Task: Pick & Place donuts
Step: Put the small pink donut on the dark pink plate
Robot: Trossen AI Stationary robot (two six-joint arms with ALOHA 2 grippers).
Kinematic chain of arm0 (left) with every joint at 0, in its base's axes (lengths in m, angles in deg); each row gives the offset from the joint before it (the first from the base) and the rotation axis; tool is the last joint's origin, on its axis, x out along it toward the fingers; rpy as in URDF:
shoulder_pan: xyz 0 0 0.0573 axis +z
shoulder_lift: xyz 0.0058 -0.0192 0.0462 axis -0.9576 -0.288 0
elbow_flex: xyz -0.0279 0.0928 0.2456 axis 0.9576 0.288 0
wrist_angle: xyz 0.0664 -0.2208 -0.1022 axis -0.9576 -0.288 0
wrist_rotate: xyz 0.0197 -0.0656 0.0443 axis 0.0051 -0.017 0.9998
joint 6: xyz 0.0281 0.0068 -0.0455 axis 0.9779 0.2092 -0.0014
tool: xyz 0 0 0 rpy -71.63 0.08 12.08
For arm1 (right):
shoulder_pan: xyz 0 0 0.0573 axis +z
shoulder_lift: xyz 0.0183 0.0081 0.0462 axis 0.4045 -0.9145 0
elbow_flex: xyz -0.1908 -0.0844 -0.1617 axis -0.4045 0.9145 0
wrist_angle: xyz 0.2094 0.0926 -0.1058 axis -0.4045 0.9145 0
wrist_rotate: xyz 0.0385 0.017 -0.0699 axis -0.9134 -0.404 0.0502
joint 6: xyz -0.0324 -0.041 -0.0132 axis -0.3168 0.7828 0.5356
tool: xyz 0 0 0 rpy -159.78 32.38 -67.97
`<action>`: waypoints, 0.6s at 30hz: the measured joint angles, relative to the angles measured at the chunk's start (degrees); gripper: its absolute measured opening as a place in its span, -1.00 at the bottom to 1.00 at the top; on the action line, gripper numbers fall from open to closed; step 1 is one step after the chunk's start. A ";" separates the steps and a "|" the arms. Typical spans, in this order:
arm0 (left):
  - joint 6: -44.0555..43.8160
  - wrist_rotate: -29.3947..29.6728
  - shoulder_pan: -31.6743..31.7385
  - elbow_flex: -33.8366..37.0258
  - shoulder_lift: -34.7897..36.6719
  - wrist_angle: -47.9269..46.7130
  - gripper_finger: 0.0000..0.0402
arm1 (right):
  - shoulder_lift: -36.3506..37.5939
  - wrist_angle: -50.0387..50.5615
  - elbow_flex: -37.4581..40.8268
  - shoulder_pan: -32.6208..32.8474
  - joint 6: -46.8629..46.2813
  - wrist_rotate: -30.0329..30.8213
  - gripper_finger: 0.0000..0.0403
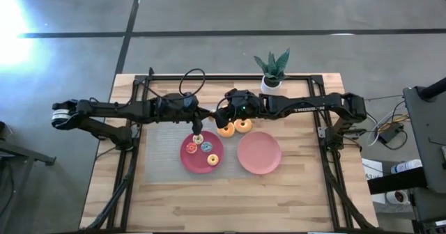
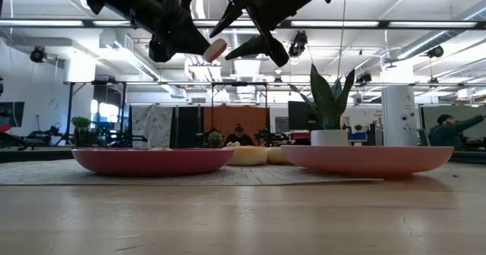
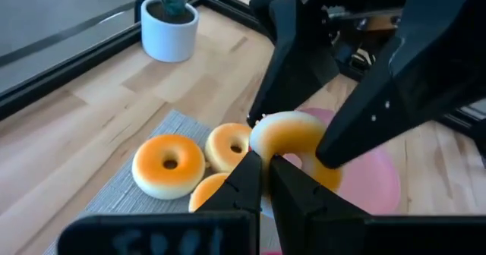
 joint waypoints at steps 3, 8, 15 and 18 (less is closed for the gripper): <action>0.01 0.29 0.00 0.00 0.00 0.45 -1.00 | 0.00 1.29 0.00 -0.02 -0.15 -1.01 0.09; 0.01 0.39 0.00 0.00 0.00 0.56 -1.00 | 0.00 2.14 0.55 0.00 -0.13 -1.52 -0.05; -0.51 0.35 -0.02 0.00 -0.07 0.48 -0.96 | 0.00 2.10 0.74 0.00 1.23 -1.59 -0.50; -1.38 0.56 -0.07 0.00 -0.07 -0.43 -0.82 | 0.00 2.17 0.76 0.00 1.61 -1.63 -0.71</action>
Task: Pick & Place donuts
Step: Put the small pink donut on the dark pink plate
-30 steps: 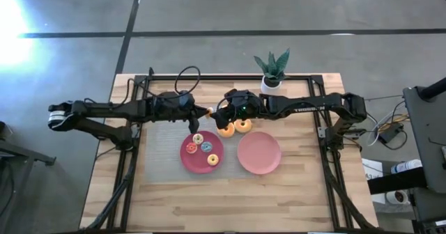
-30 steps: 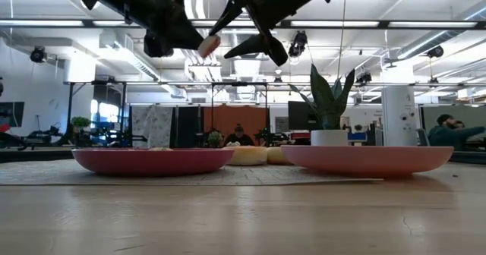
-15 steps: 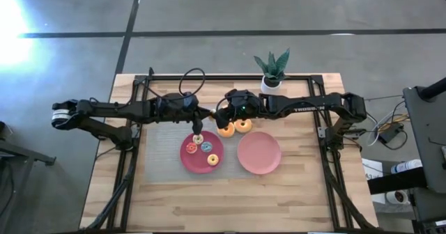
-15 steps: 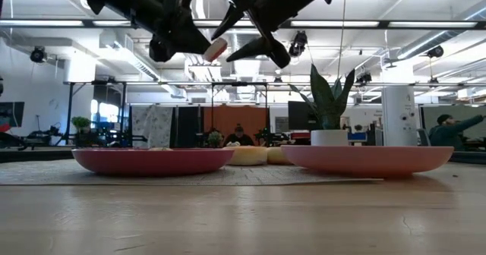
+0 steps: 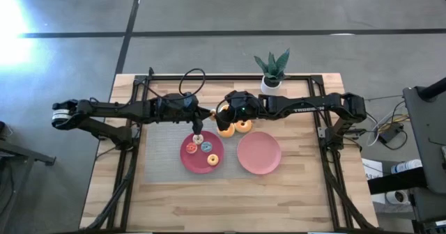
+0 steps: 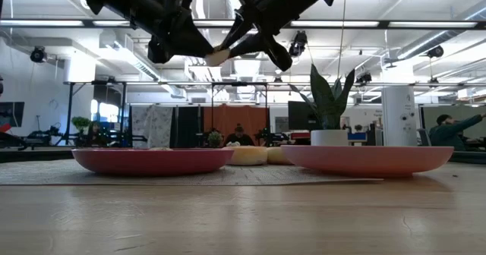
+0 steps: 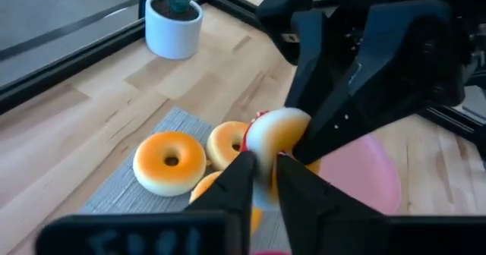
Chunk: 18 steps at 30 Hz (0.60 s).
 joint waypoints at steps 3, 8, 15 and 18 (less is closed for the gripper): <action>-0.87 0.17 0.00 0.00 0.00 -1.75 -0.61 | 0.00 -0.10 0.00 0.34 1.67 0.25 -0.90; -4.57 -2.23 -0.09 0.10 1.26 -16.06 -0.32 | 0.00 1.85 0.02 2.24 7.13 2.32 -0.93; -9.22 -2.47 -4.29 2.05 10.23 -28.99 -0.25 | -1.12 7.43 0.15 6.89 13.44 4.71 -0.93; -13.55 -2.43 -6.36 3.71 15.51 -29.21 -0.25 | -3.56 6.12 0.00 8.16 13.61 4.76 -0.93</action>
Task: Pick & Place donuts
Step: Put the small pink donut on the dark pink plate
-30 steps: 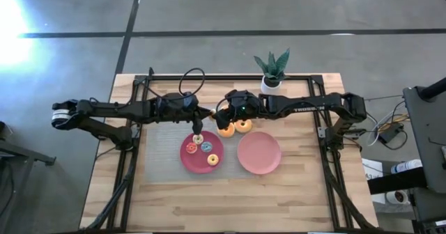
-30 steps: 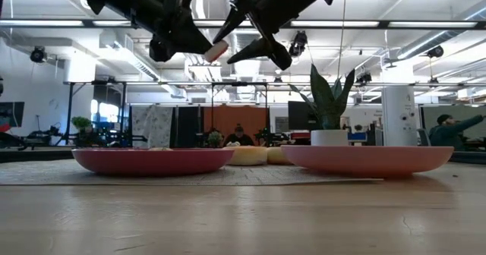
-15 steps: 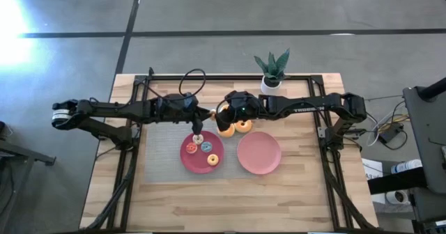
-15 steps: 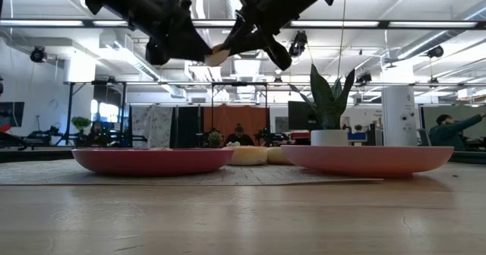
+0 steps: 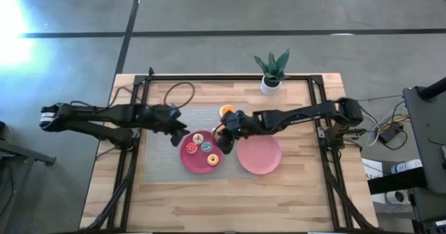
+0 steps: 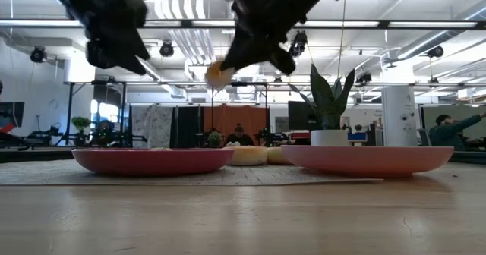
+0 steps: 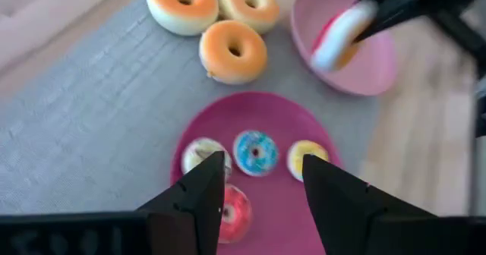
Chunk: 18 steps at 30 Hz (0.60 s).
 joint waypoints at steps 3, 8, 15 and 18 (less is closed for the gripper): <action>-4.15 0.04 -1.89 1.72 4.55 -0.02 -0.25 | -4.32 0.72 -1.63 1.25 0.15 0.07 -0.93; -9.43 -0.02 -5.07 5.31 10.99 0.46 -0.25 | -13.76 1.70 -9.55 4.39 6.42 0.12 -0.94; -14.93 -0.05 -8.13 8.10 15.96 0.88 -0.25 | -24.40 17.26 -27.54 8.09 18.67 12.15 -0.94; -16.69 0.05 -8.80 9.10 16.93 0.49 -0.25 | -28.12 18.28 -33.61 9.57 27.15 13.54 -0.94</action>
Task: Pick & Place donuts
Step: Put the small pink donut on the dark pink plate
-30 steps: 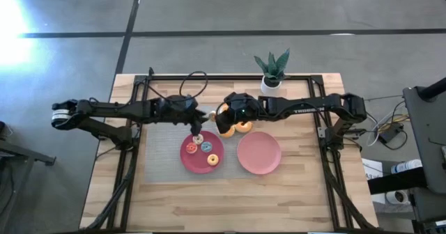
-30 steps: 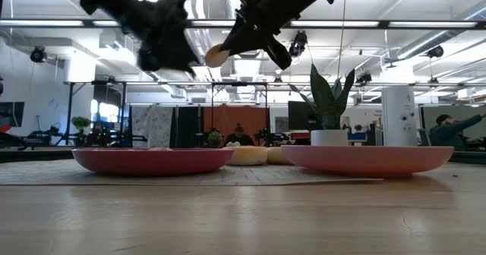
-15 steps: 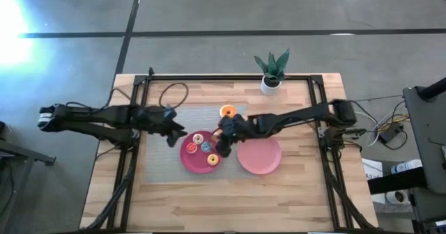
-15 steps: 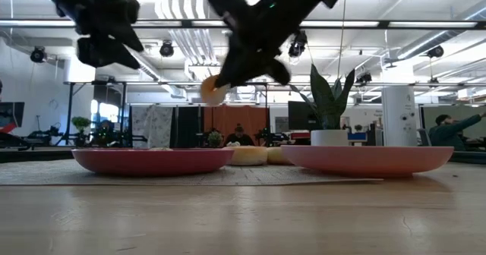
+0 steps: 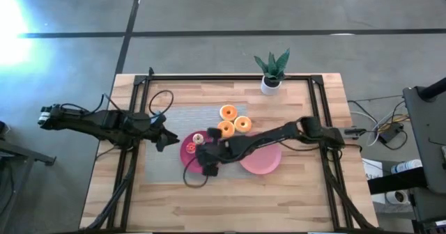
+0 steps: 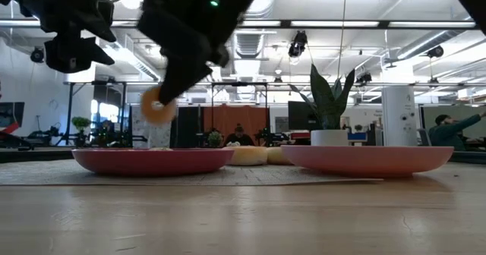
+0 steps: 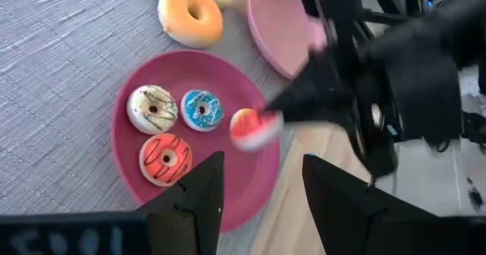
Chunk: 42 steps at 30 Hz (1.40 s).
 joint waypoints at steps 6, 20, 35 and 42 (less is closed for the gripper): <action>-0.77 0.32 0.01 0.67 0.98 0.07 -0.25 | -9.90 4.73 -12.48 1.27 8.55 -0.26 -0.94; -1.90 0.82 0.01 0.94 1.12 0.13 -0.25 | -17.91 14.21 -24.44 1.39 10.78 2.24 -0.94; -2.21 1.70 0.01 0.94 1.05 1.29 -0.25 | -18.00 13.75 -24.74 1.39 6.99 -0.50 -0.93; -2.21 1.80 0.01 0.94 1.05 1.39 -0.25 | -18.00 13.86 -24.63 1.39 5.52 0.25 -0.58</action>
